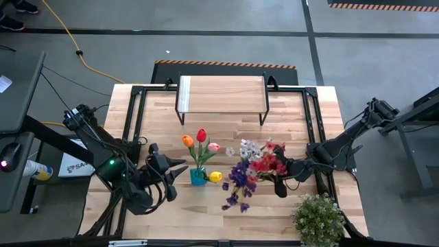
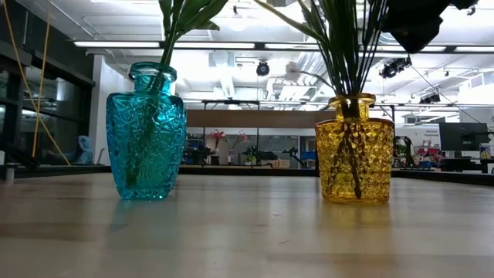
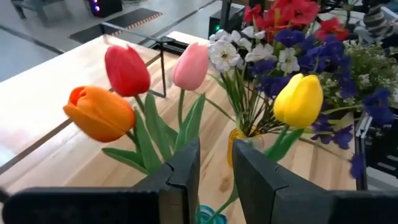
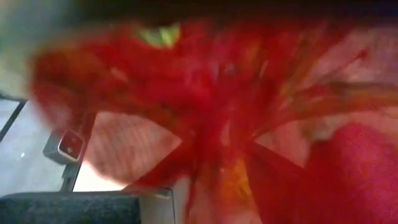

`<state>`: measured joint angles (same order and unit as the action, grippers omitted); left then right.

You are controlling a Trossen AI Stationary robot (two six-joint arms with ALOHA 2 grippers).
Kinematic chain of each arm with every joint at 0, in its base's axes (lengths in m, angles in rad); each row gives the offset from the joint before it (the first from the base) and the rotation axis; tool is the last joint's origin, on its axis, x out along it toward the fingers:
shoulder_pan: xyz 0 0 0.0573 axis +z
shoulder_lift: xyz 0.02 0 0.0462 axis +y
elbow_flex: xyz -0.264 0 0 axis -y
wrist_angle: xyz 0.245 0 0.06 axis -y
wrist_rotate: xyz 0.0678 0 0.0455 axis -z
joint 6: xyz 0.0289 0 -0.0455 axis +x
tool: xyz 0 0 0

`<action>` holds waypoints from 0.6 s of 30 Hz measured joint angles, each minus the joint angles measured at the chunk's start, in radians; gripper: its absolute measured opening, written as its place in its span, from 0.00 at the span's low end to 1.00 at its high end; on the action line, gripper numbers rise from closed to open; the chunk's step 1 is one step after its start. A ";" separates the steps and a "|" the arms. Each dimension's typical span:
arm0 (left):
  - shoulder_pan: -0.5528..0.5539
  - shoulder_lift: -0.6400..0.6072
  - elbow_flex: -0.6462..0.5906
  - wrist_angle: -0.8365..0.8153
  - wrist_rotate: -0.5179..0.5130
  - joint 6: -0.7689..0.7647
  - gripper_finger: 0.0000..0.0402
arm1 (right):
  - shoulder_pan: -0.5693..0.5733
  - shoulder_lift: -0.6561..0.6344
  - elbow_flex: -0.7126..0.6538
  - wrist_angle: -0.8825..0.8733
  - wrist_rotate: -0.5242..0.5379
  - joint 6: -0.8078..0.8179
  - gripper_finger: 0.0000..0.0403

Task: Pick and place flowers into a vace then onto a shelf
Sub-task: Put the red flowers into the yellow vase

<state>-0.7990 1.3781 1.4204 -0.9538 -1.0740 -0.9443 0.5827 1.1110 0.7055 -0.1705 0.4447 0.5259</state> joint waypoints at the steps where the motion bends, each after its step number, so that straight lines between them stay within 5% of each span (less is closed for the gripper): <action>1: 0.000 0.000 0.000 -0.009 0.000 -0.011 0.32 | 0.000 -0.001 0.000 -0.008 -0.007 0.001 0.33; 18: 0.000 -0.001 0.000 -0.211 0.053 -0.220 0.32 | 0.000 -0.035 0.000 -0.115 -0.132 0.058 0.33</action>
<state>-0.7990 1.3772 1.4204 -1.1651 -1.0215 -1.1648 0.5827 1.0765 0.7055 -0.2857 0.3131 0.5842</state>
